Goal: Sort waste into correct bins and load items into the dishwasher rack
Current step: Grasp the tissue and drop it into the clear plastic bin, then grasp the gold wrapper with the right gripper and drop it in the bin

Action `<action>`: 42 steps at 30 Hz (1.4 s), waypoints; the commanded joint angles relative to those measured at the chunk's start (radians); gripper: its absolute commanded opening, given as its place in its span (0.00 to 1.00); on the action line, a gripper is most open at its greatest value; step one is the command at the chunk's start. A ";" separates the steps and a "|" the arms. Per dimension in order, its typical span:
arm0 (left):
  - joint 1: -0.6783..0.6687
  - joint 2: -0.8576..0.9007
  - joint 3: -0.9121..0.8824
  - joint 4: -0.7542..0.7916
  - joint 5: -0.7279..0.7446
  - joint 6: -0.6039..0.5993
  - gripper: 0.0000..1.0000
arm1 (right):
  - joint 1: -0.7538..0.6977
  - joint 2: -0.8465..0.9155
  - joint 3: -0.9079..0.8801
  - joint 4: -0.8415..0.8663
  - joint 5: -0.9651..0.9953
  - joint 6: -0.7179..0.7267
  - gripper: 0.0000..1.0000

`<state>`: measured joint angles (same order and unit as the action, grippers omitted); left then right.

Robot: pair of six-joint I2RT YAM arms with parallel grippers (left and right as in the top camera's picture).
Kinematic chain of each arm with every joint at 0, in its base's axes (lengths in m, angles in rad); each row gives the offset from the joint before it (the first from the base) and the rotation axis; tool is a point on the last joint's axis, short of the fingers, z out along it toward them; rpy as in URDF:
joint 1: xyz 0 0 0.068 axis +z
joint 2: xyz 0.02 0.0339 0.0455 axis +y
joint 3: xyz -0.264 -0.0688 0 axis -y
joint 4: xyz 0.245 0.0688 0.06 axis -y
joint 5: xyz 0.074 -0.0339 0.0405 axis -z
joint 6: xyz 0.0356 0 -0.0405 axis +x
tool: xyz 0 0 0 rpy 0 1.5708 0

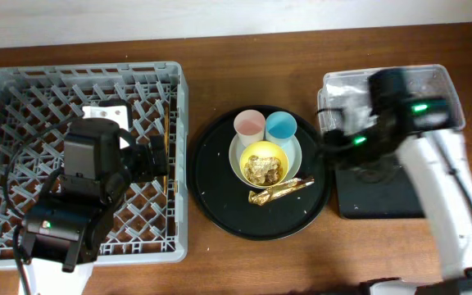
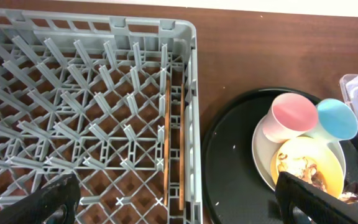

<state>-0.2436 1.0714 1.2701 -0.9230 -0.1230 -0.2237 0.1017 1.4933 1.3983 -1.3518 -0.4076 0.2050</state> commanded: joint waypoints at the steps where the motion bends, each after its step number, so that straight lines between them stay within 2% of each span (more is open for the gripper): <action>1: 0.003 -0.004 0.011 0.001 -0.004 0.009 0.99 | 0.185 0.000 -0.142 0.108 0.088 0.154 0.63; 7: 0.003 -0.004 0.012 0.001 -0.005 0.009 0.99 | 0.513 0.001 -0.388 0.509 0.241 0.728 0.63; 12: 0.003 -0.004 0.011 0.001 -0.005 0.009 0.99 | 0.651 0.002 -0.447 0.622 0.536 0.970 0.57; 14: 0.003 -0.004 0.011 0.001 -0.004 0.009 0.99 | 0.665 0.012 -0.453 0.639 0.574 1.036 0.54; 20: 0.003 -0.004 0.011 0.001 -0.005 0.009 0.99 | 0.672 0.121 -0.453 0.699 0.538 1.057 0.44; 30: 0.003 -0.004 0.011 0.001 -0.004 0.009 0.99 | 0.671 0.214 -0.455 0.713 0.573 1.057 0.43; 33: 0.003 -0.004 0.011 0.000 -0.004 0.009 0.99 | 0.671 0.214 -0.455 0.700 0.572 1.057 0.21; 35: 0.002 -0.004 0.011 0.000 -0.005 0.009 0.99 | 0.671 0.211 -0.455 0.672 0.569 1.056 0.18; 37: 0.003 -0.004 0.011 0.001 -0.004 0.009 0.99 | 0.671 0.182 -0.455 0.623 0.569 1.057 0.09; 40: 0.003 -0.004 0.011 0.001 -0.004 0.009 0.99 | 0.671 0.143 -0.455 0.596 0.567 1.057 0.09; 42: 0.003 -0.004 0.011 0.000 -0.004 0.009 0.99 | 0.671 0.122 -0.455 0.601 0.520 1.057 0.16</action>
<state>-0.2436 1.0714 1.2701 -0.9245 -0.1234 -0.2237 0.7639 1.6573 0.9512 -0.7521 0.1379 1.2556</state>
